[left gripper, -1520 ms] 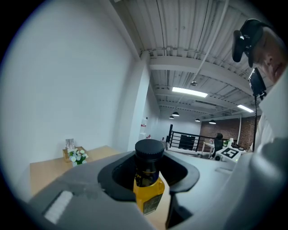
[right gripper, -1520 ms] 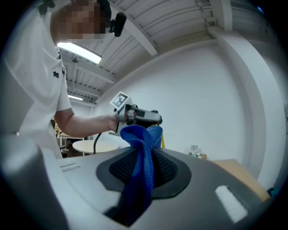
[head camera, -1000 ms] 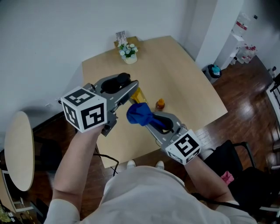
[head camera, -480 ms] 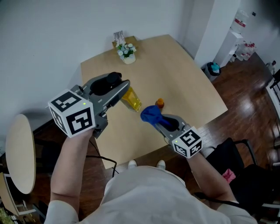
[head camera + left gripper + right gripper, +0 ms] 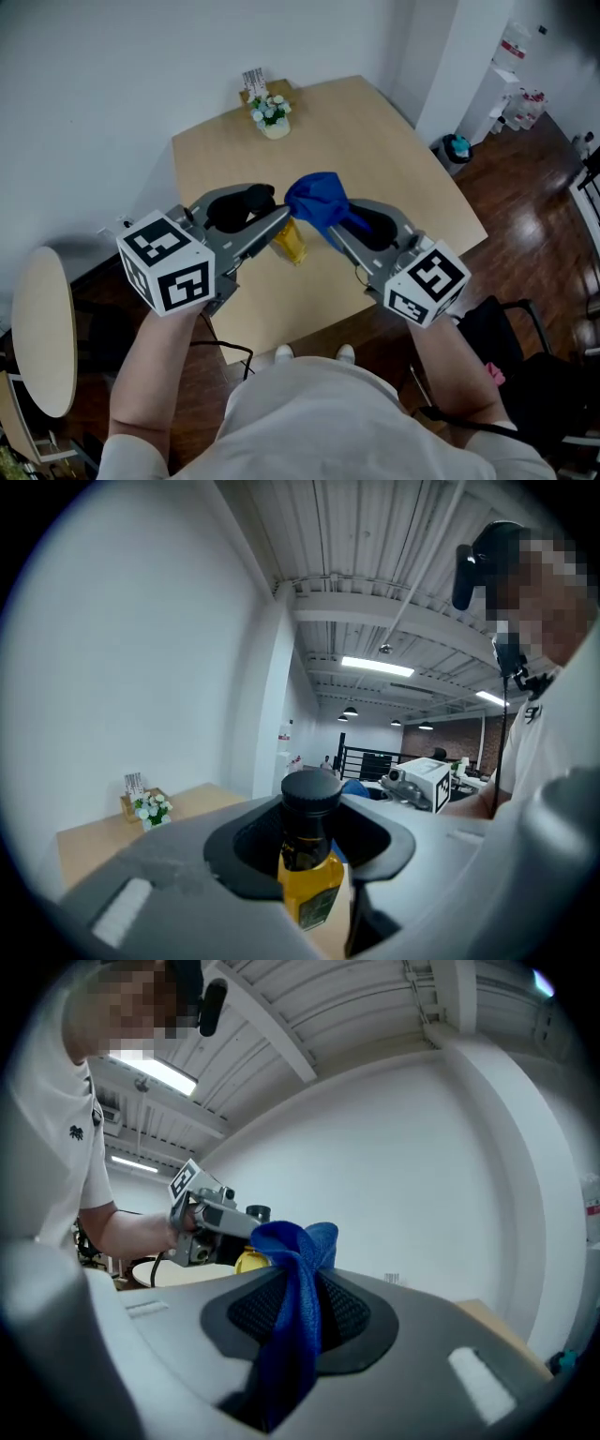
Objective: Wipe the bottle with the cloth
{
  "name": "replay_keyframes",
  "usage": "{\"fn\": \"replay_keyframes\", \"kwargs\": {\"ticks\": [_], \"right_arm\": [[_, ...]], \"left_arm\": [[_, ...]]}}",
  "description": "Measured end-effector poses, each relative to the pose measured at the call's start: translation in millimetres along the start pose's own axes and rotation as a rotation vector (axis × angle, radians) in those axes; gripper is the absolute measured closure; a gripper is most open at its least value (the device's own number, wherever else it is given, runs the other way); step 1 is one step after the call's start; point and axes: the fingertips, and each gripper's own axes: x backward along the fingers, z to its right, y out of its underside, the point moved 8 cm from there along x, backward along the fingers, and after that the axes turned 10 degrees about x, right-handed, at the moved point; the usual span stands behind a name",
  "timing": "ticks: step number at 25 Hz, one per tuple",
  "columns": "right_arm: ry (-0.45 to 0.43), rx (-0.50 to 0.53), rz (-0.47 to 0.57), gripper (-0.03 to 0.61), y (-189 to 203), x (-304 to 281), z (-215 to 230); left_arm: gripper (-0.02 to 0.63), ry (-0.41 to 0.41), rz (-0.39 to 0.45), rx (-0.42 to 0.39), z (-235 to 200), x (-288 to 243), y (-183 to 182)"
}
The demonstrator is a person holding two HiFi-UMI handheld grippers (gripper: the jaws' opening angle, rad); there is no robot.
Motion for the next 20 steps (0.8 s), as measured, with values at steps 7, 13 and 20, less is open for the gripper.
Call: {"fn": "replay_keyframes", "kwargs": {"ticks": [7,13,20], "right_arm": [[-0.053,-0.033,-0.058,0.482,28.0,-17.3,-10.3],[-0.087,-0.098,-0.176,0.482,84.5,-20.9,-21.6],[-0.107,-0.155,-0.275,0.482,129.7,-11.4,-36.6]], "left_arm": [[0.457,0.006,0.021,0.013,-1.2,4.1,-2.0],[0.457,0.004,0.034,0.027,-5.7,5.2,-7.9],[0.457,0.01,0.042,0.032,-7.7,2.9,-10.5]]}}
